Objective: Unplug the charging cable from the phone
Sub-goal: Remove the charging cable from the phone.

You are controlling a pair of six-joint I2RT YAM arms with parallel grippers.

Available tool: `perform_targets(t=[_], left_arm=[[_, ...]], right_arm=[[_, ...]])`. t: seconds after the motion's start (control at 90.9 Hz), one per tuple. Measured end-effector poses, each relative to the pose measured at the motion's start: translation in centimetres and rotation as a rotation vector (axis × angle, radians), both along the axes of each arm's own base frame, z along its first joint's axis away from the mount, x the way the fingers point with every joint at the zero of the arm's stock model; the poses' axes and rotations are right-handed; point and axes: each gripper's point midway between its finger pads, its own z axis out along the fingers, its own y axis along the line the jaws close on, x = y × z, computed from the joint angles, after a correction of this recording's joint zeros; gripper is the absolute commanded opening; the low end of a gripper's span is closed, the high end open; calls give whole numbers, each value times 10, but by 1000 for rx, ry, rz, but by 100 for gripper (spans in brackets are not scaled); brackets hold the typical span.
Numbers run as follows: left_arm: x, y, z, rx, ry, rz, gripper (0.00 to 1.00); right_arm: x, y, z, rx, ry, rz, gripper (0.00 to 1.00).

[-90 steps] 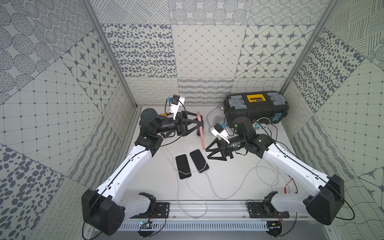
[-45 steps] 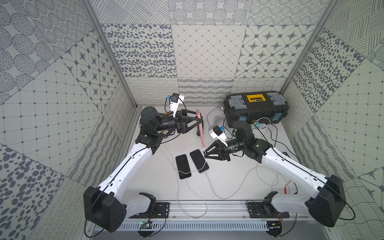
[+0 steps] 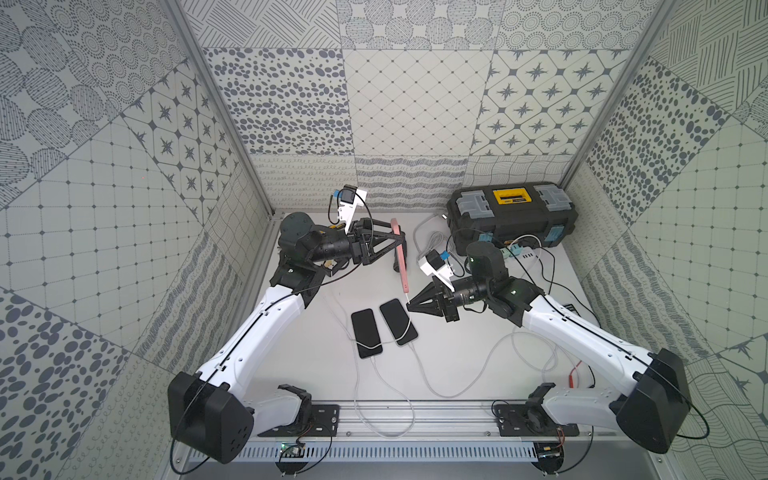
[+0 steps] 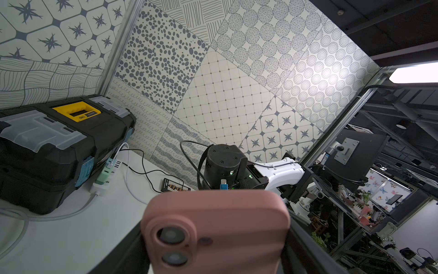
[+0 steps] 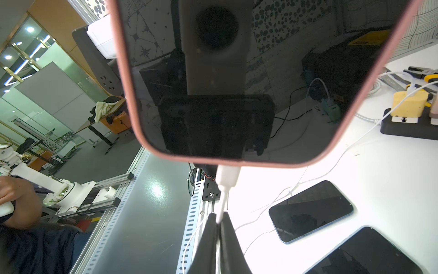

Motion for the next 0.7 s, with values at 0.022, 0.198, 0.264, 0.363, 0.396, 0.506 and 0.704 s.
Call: perform_targets(t=[0.022,0.198,0.264,0.363,0.396,0.506,0.704], left_arm=[[0,0,0,0,0,1,0],[2,4,1,-1,-1,12,0],[2,5,2,-2,-3,15,0],[2,7,4,-4,-12,21,0],[2,7,6,-5,-16,22,0],[1,8,8,-8,-25,25,0],[-1,10,12,-11,-38,27,0]], right_arm=[[0,0,0,1,-2,0,0],[0,0,-4,-1,5,-4,0],[-1,0,-8,-8,17,-1,0],[-5,0,-14,-17,32,7,0],[-6,0,-16,-21,38,10,0],[-8,-1,-25,-35,56,12,0],[-8,-2,-33,-54,81,-2,12]])
